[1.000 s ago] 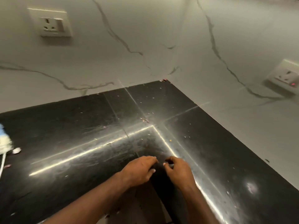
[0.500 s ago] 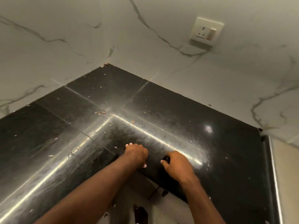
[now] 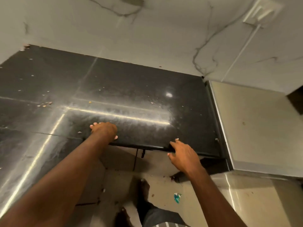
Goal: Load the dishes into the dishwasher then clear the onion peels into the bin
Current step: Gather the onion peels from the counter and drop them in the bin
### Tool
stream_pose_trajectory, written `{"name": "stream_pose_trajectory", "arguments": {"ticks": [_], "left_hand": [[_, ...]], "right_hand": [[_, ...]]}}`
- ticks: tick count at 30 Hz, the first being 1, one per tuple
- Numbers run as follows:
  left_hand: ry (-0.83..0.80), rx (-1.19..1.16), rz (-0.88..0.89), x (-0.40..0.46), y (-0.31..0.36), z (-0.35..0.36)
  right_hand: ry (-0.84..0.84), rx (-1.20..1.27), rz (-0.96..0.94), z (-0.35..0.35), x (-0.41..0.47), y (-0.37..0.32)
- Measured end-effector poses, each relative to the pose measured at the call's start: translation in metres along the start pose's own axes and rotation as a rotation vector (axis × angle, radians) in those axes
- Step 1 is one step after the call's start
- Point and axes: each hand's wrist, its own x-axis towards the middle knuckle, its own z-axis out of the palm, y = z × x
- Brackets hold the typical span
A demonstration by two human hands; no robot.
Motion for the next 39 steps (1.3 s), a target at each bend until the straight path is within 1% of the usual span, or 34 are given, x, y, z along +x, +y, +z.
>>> {"name": "stream_pose_trajectory", "arguments": {"ticks": [2, 6, 7, 9, 10, 11, 13, 15, 16, 18, 20, 23, 25, 27, 29, 30, 32, 35, 37, 39], "left_hand": [[0.018, 0.007, -0.001, -0.001, 0.002, 0.001], [0.034, 0.048, -0.040, -0.009, 0.003, -0.004], [0.023, 0.077, -0.067, -0.010, 0.007, -0.008], [0.023, 0.125, -0.094, -0.022, 0.030, -0.016], [0.055, 0.151, -0.060, -0.035, 0.048, -0.020], [0.111, 0.174, 0.012, -0.052, 0.071, -0.025], [0.215, 0.168, 0.215, -0.080, 0.120, -0.030], [0.269, 0.118, 0.393, -0.108, 0.175, -0.030], [0.278, 0.092, 0.456, -0.122, 0.206, -0.029], [0.306, 0.059, 0.566, -0.141, 0.258, -0.022], [0.328, 0.049, 0.657, -0.155, 0.308, -0.016], [0.314, 0.011, 0.773, -0.169, 0.379, -0.005], [0.279, 0.010, 0.828, -0.182, 0.426, 0.007], [0.259, 0.071, 0.842, -0.190, 0.471, 0.018], [0.283, 0.231, 0.850, -0.193, 0.507, 0.022], [0.295, 0.321, 0.856, -0.194, 0.520, 0.020], [0.287, 0.420, 0.857, -0.198, 0.542, 0.013], [0.243, 0.442, 0.871, -0.191, 0.554, -0.001], [0.247, 0.443, 0.894, -0.179, 0.556, -0.005], [0.262, 0.462, 0.899, -0.177, 0.559, -0.007]], "right_hand": [[-0.042, -0.076, -0.042, 0.007, -0.001, 0.013], [-0.102, -0.230, -0.106, 0.012, 0.001, 0.014], [-0.118, -0.250, -0.115, 0.012, 0.001, 0.014], [-0.156, -0.206, -0.101, 0.008, -0.001, 0.016], [-0.174, -0.162, -0.095, 0.004, -0.003, 0.017], [-0.191, -0.119, -0.100, -0.001, -0.005, 0.021], [-0.226, -0.022, -0.149, -0.006, -0.009, 0.025], [-0.258, 0.105, -0.218, -0.005, -0.020, 0.039], [-0.267, 0.195, -0.236, -0.005, -0.027, 0.052], [-0.289, 0.384, -0.191, -0.005, -0.046, 0.080], [-0.284, 0.464, -0.143, -0.006, -0.065, 0.121], [-0.179, 0.406, -0.089, -0.012, -0.090, 0.202], [-0.111, 0.433, -0.018, -0.021, -0.111, 0.257], [-0.063, 0.434, 0.038, -0.034, -0.130, 0.307], [-0.014, 0.421, 0.088, -0.041, -0.145, 0.351], [0.004, 0.412, 0.105, -0.042, -0.150, 0.369], [0.017, 0.377, 0.137, -0.040, -0.158, 0.406], [0.059, 0.312, 0.156, -0.044, -0.159, 0.445], [0.093, 0.234, 0.143, -0.050, -0.144, 0.464], [0.062, 0.136, 0.130, -0.057, -0.127, 0.472]]}}
